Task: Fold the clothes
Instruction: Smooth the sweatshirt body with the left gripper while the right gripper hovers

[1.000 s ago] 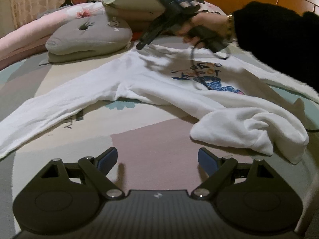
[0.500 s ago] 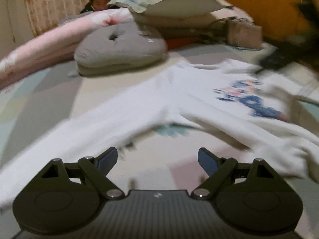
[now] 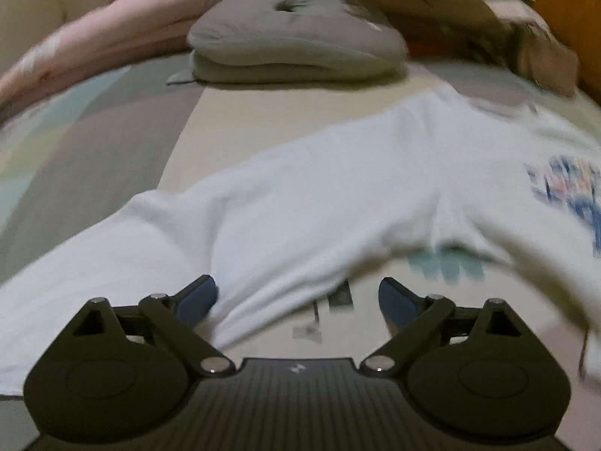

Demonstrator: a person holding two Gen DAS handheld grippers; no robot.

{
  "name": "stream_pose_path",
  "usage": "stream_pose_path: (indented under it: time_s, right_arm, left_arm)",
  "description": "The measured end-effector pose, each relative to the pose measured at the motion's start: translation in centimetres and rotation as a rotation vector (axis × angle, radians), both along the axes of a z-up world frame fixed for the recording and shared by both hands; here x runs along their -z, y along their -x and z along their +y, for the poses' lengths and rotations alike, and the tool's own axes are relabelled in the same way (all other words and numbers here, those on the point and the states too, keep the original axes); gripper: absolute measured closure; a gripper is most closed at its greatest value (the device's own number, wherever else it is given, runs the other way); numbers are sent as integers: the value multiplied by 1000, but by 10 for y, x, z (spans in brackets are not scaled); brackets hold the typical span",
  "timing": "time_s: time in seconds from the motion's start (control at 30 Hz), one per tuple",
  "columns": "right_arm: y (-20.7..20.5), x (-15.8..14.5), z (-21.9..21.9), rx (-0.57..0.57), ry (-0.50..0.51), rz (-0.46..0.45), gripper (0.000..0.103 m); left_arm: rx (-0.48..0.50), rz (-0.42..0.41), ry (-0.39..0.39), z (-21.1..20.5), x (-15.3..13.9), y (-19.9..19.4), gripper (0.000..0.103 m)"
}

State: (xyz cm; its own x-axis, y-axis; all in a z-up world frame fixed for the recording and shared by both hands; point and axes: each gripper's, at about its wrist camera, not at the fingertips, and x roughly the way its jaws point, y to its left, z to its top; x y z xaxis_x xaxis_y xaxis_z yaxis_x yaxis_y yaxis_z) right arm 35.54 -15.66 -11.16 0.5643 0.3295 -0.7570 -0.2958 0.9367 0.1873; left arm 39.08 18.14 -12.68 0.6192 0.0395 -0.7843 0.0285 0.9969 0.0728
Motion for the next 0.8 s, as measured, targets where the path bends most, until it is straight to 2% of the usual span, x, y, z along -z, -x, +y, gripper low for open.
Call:
stream_pose_path:
  time_s: [0.07, 0.17, 0.2, 0.27, 0.37, 0.5, 0.6, 0.7, 0.8]
  right_arm:
    - [2, 7, -5, 13, -15, 24, 14]
    - [9, 9, -8, 18, -33, 25, 9]
    - [10, 9, -7, 22, -34, 26, 8]
    - [9, 10, -4, 28, -30, 27, 6]
    - [9, 10, 1, 36, -13, 26, 4]
    - [9, 11, 3, 26, 1, 21, 3]
    - [9, 13, 1, 20, -13, 17, 1]
    - [10, 15, -1, 23, -35, 12, 0]
    - [11, 15, -2, 19, -41, 5, 0]
  left_arm:
    - [3, 43, 6, 0, -12, -3, 10]
    - [55, -45, -13, -9, -42, -21, 10]
    - [78, -71, 10, -15, -50, -31, 10]
    - [133, -101, 95, -29, -61, -57, 10]
    - [162, -85, 273, -45, -56, -105, 10]
    - [107, -1, 460, -46, -27, -147, 10]
    - [62, 94, 545, -35, 2, -146, 12]
    - [114, 67, 550, -32, 7, -117, 11]
    - [156, 107, 468, -38, -4, -101, 11]
